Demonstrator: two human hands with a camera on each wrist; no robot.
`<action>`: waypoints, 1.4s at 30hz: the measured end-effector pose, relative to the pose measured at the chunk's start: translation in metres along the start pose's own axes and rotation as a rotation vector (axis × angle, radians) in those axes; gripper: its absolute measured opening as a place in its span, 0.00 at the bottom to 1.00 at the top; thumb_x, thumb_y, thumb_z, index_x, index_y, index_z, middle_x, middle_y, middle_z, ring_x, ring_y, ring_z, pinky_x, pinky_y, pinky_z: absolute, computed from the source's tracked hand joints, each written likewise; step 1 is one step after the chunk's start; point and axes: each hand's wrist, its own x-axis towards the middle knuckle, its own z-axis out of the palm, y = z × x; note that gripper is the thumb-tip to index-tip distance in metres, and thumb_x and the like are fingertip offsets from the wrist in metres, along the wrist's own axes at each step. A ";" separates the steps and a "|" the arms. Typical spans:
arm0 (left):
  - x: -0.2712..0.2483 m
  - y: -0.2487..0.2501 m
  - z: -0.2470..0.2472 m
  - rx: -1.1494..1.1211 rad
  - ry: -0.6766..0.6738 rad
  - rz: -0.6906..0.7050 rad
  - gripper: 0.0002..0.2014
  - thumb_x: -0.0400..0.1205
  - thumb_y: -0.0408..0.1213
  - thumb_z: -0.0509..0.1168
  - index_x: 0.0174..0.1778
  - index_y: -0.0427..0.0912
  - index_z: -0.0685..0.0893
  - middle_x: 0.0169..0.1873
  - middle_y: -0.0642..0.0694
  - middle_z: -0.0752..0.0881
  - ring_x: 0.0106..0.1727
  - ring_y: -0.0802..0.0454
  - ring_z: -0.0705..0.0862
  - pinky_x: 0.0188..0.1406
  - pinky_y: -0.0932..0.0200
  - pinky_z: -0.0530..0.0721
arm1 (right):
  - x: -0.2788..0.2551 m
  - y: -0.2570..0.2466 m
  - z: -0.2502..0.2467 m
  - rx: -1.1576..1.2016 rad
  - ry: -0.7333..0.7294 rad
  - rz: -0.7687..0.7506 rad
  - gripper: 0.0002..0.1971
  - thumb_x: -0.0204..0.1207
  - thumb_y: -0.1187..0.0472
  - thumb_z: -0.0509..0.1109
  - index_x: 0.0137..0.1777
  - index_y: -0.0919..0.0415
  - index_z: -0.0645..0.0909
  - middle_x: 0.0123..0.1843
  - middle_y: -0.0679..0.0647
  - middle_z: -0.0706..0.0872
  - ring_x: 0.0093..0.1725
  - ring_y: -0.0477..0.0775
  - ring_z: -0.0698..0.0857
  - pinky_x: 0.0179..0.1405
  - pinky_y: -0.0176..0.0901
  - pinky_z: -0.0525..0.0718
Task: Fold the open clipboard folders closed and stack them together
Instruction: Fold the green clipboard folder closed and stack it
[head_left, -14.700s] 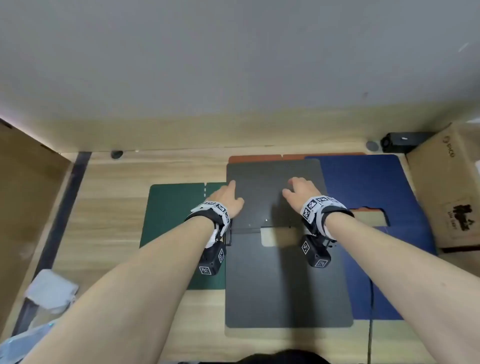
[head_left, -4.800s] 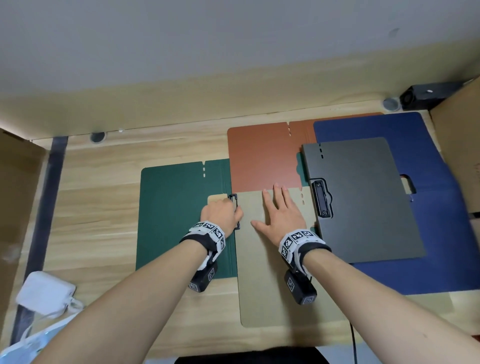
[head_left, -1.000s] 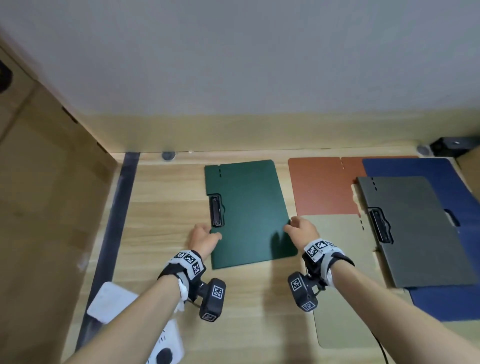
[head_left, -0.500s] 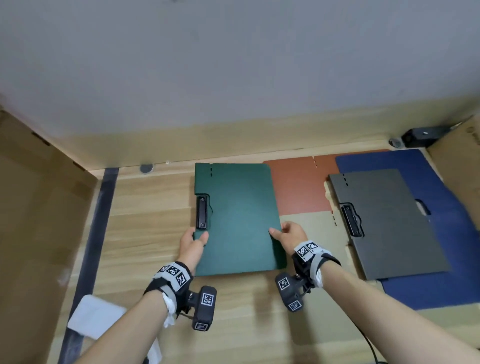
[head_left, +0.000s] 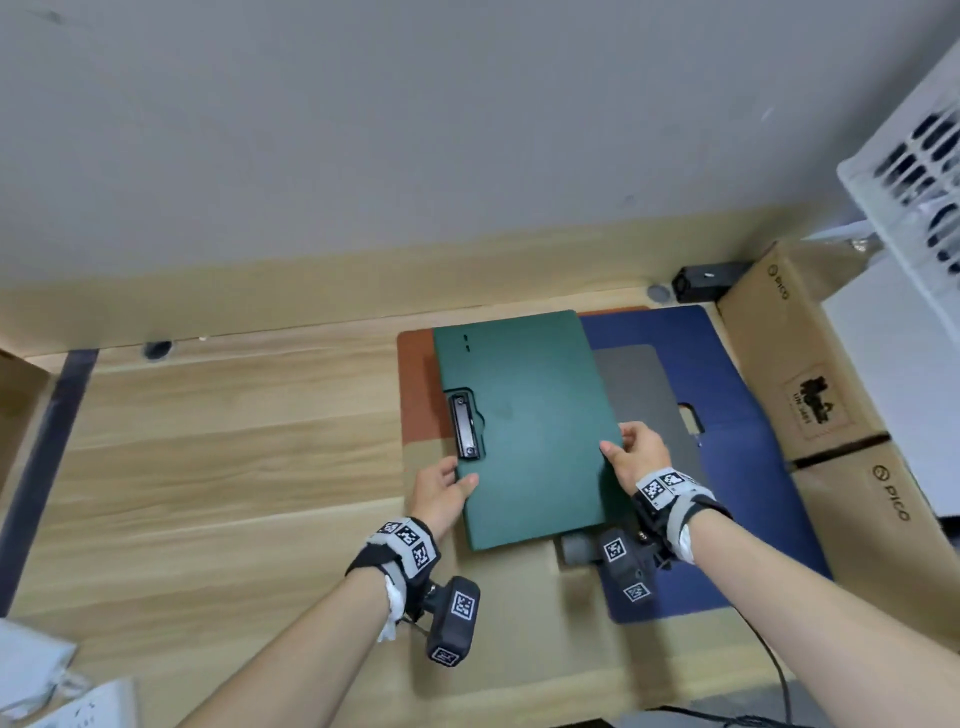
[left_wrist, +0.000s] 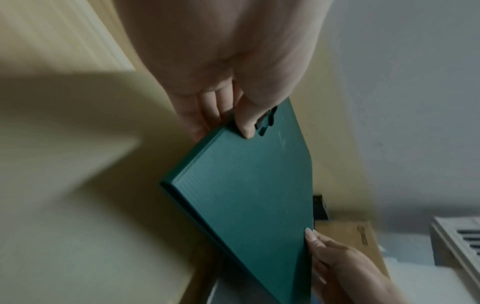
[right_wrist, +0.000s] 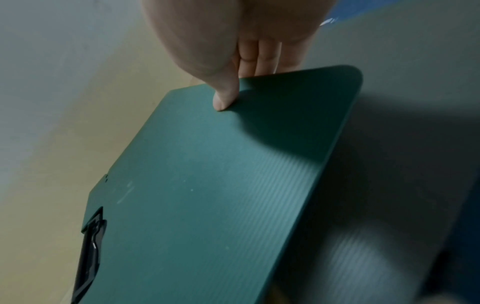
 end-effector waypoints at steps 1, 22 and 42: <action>0.000 -0.001 0.007 0.002 -0.015 -0.003 0.22 0.82 0.23 0.66 0.73 0.29 0.75 0.69 0.36 0.81 0.70 0.42 0.80 0.71 0.53 0.76 | -0.001 0.006 -0.005 -0.022 0.004 0.011 0.19 0.76 0.61 0.74 0.65 0.67 0.79 0.61 0.63 0.86 0.63 0.64 0.83 0.63 0.47 0.75; 0.011 0.012 0.129 0.797 -0.041 0.128 0.27 0.75 0.48 0.73 0.68 0.41 0.81 0.61 0.41 0.88 0.61 0.39 0.85 0.61 0.50 0.84 | 0.048 0.092 -0.078 -0.196 0.018 0.081 0.14 0.74 0.57 0.74 0.56 0.64 0.85 0.58 0.63 0.84 0.52 0.66 0.86 0.49 0.48 0.81; 0.025 0.010 0.122 0.841 -0.004 0.063 0.14 0.79 0.50 0.68 0.47 0.41 0.84 0.42 0.45 0.87 0.45 0.44 0.84 0.44 0.57 0.80 | 0.038 0.087 -0.080 -0.208 -0.010 0.196 0.15 0.69 0.50 0.79 0.37 0.56 0.76 0.45 0.56 0.85 0.40 0.58 0.80 0.42 0.45 0.78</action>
